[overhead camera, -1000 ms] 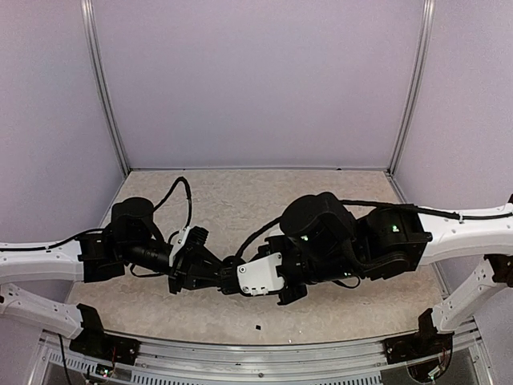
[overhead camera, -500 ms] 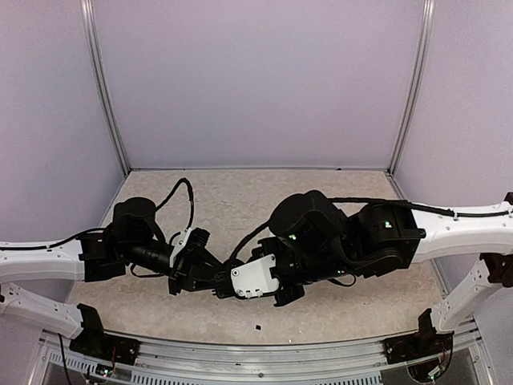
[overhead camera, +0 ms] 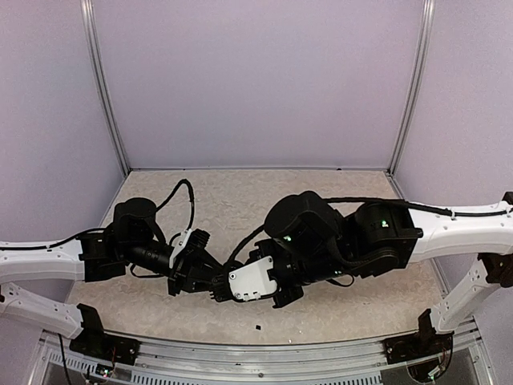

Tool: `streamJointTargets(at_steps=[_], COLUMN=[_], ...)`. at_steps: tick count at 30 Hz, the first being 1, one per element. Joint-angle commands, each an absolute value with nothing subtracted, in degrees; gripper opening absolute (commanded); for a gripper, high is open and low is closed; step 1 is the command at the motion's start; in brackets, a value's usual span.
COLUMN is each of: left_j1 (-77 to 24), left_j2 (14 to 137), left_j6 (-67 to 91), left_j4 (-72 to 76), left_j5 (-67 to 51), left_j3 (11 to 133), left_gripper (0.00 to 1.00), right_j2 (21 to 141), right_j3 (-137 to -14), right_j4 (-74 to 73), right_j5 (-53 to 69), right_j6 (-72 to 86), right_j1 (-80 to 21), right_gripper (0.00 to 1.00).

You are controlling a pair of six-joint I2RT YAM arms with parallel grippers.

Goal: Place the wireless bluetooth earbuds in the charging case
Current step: Insert the left earbud into the left side groove of the charging case.

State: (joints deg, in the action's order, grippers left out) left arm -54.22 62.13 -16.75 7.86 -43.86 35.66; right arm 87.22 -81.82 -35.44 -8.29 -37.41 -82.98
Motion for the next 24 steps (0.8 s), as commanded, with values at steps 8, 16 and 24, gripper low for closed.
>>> streamJointTargets(at_steps=[8,16,24], left_j1=[-55.1,-54.8,-54.6], left_j2=[61.2,61.0,60.9], left_j6=[-16.5,-16.3,-16.2], left_j4=[11.6,12.1,12.4], left_j5=[-46.5,-46.8,-46.9], left_j3=[36.3,36.0,35.9], left_gripper=[0.0,0.0,0.0], right_j2=[88.5,88.5,88.3], right_j3=[-83.0,-82.8,-82.6], right_j4=[-33.9,-33.2,-32.4], right_j5=[-11.2,-13.1,-14.4], right_j6=[-38.1,-37.4,-37.4], right_j1=[-83.6,-83.7,-83.8], right_gripper=[0.17,0.23,0.26])
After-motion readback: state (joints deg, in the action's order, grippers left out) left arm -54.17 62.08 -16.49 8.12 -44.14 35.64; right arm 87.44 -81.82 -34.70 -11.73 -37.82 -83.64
